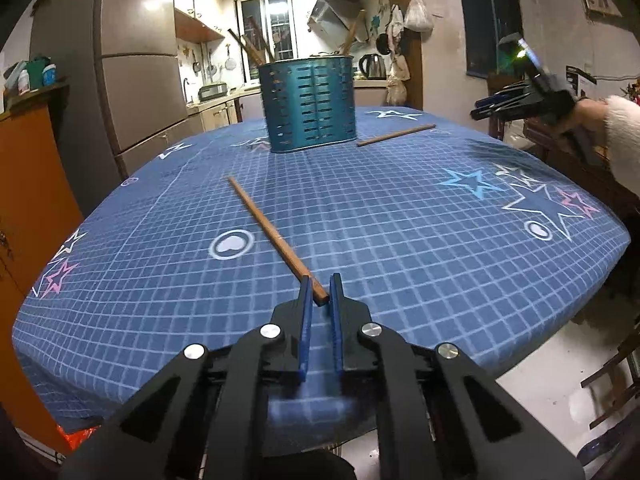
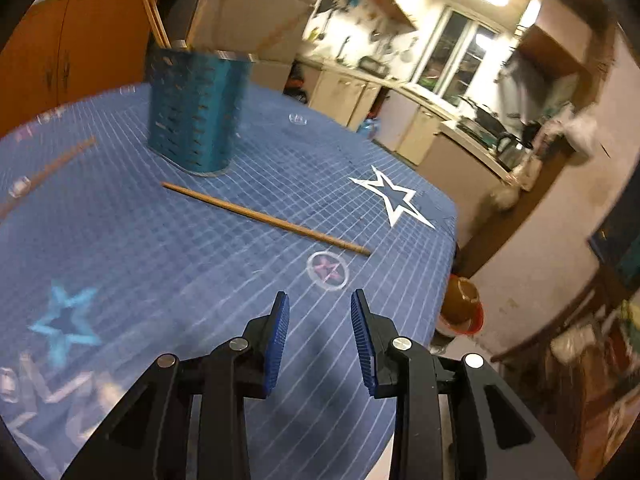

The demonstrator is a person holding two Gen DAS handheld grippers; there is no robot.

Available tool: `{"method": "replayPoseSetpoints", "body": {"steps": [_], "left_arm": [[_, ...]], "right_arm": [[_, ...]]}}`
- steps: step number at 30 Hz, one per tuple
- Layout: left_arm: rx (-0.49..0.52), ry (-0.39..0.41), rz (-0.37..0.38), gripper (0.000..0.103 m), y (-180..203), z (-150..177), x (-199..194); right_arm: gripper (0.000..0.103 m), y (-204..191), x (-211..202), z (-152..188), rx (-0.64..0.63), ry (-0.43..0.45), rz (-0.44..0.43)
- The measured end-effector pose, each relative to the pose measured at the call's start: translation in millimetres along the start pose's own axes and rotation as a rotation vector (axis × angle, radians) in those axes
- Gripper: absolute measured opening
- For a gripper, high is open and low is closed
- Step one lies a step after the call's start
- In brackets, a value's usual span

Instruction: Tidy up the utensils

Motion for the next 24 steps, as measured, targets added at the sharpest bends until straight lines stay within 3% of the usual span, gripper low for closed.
{"method": "replayPoseSetpoints", "body": {"steps": [7, 15, 18, 21, 23, 24], "left_arm": [[0.016, -0.011, 0.039, 0.007, 2, -9, -4], [-0.043, -0.053, -0.008, 0.007, -12, -15, 7], [-0.032, -0.054, -0.012, 0.007, -11, -15, 6], [-0.026, -0.052, -0.012, 0.007, -9, -14, 3], [-0.025, -0.052, -0.015, 0.008, -10, -13, 3], [-0.024, -0.049, -0.017, 0.008, -10, -13, 1]], "right_arm": [[0.033, 28, 86, -24, -0.129, -0.057, -0.079], [0.033, 52, 118, -35, -0.176, -0.044, -0.224], [0.021, 54, 119, -35, -0.173, -0.049, -0.278], [0.017, 52, 115, -32, -0.144, -0.062, -0.302], [0.003, 51, 110, -28, -0.121, -0.085, -0.332], [0.003, 47, 105, -25, -0.123, -0.090, -0.330]]}}
Point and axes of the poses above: each gripper's, at about its wrist camera, not at the fingertips, and x roughly the way its jaws point, y to its right, z to its underside, the point moved 2 cm from there along x, roughly the way its jaws point
